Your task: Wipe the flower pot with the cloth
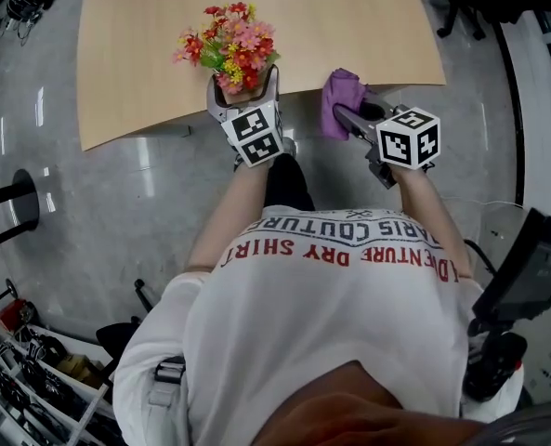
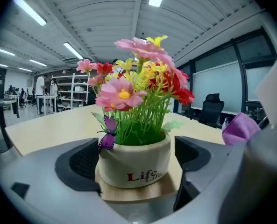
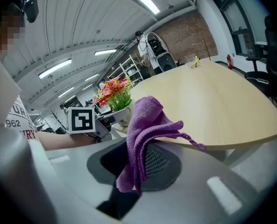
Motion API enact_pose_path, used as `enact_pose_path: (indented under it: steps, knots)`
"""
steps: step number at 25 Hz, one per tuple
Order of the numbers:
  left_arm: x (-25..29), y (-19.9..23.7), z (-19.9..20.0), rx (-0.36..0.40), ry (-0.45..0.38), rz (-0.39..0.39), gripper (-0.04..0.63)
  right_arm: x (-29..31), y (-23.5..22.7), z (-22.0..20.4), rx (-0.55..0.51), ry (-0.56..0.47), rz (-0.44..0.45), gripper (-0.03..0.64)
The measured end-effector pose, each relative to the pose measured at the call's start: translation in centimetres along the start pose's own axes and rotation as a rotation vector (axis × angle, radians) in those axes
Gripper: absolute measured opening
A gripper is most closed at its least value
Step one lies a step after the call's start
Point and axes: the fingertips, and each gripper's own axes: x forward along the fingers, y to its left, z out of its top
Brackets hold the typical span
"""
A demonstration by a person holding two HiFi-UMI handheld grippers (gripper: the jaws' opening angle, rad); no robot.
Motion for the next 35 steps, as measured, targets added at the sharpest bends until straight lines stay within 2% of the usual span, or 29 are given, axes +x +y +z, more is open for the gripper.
enact_pose_path:
  steps: [4,12,18,28,31,35]
  knots:
    - [0.4,0.3,0.2,0.02,0.007,0.041,0.491,-0.3,0.1,0.3,0.0,-0.006,-0.001,0.06]
    - [0.6,-0.1,0.7,0.044,-0.021,-0.01,0.491,0.0,-0.1,1.0,0.002,-0.021,0.013,0.06]
    - [2.6,-1.3,0.7,0.094,-0.016,-0.159,0.491,1.5,-2.1,2.5,0.021,-0.035,0.043,0.06]
    - [2.8,-1.7,0.6,0.208,0.026,-0.509,0.491,5.1,-1.5,6.7,0.03,-0.08,0.111,0.06]
    - [2.6,-2.4,0.1,0.239,0.037,-0.585,0.491,5.8,-1.7,7.3,0.037,-0.092,0.136,0.06]
    - [1.8,-2.5,0.3,0.26,0.051,-0.642,0.491,6.4,-0.8,8.6,0.042,-0.113,0.168,0.06]
